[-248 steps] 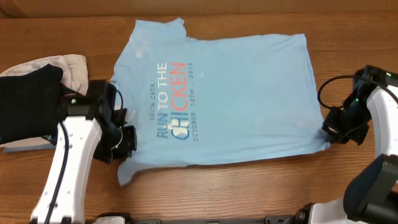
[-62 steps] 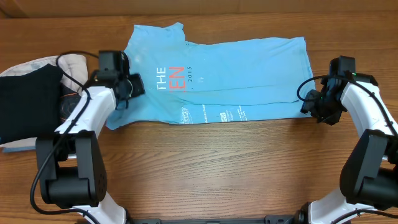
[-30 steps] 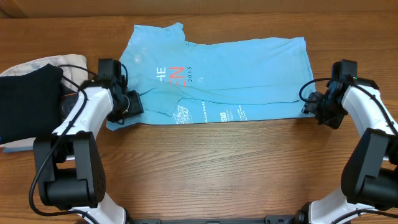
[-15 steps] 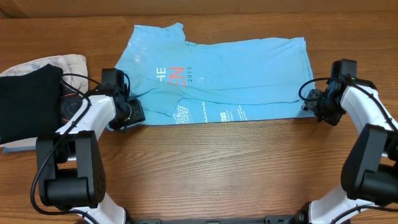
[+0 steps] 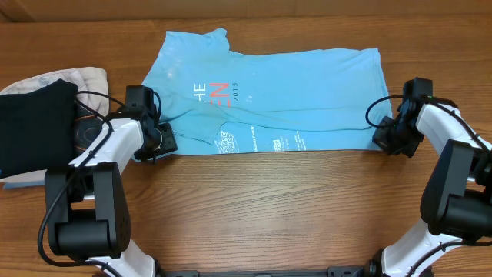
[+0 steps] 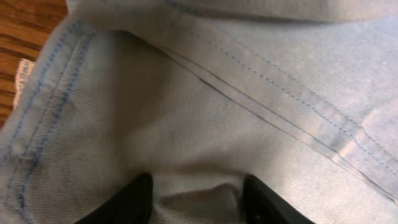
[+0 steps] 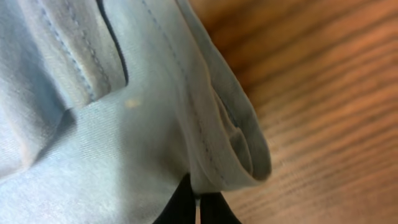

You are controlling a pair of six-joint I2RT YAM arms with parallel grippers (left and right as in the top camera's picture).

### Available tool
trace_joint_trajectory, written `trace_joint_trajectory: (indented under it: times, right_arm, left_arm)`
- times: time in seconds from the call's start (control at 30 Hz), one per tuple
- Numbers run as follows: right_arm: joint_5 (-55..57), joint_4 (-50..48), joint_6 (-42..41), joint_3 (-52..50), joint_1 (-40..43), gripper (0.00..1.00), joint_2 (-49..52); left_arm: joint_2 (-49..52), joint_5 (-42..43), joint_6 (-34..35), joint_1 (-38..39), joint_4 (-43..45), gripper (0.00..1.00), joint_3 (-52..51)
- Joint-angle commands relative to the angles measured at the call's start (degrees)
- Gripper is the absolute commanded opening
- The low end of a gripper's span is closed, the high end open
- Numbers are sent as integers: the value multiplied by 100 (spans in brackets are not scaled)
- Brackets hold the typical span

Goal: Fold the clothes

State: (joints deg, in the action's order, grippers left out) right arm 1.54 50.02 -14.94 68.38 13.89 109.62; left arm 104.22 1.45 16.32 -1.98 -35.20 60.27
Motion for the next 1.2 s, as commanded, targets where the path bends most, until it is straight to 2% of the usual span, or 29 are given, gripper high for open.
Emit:
trace_joint_trajectory:
  times: [0.0,0.23,0.47,0.57,0.7,0.87,1.0,1.07,1.17]
  right_arm:
    - [299,251,-72,-55,101,4,129]
    - [837,1325,-767,-55,328,4,129]
    - [896,1902,-785,-57,463,4,129]
    - [894,2061,-785,-55,461,4,129]
    - [892,2157,-785,-55,461,4,127]
    - [872,2184,-787,-50,461,4,-11]
    - [874,2138,-785,-37,461,15,-411]
    - [874,2114,-785,-37,461,30,-634]
    - [874,2050,-785,-37,461,35,-927]
  left_arm:
    - [-26,-195,-63,-24,-76,49,-319]
    - [-26,-210,66,-33,-649,43,-737]
    - [-26,-210,579,-39,-1093,42,-1213]
    - [-26,-208,778,-70,-1285,41,-1272]
    - [-37,-212,802,-74,-1458,30,-1270]
    - [-232,-551,966,-74,-1499,31,-1261]
    - [-623,-1001,1010,-74,-1421,40,-1207]
    - [-839,-999,1008,-74,-1390,42,-1161]
    - [-1075,-1001,1005,-74,-1381,44,-1106]
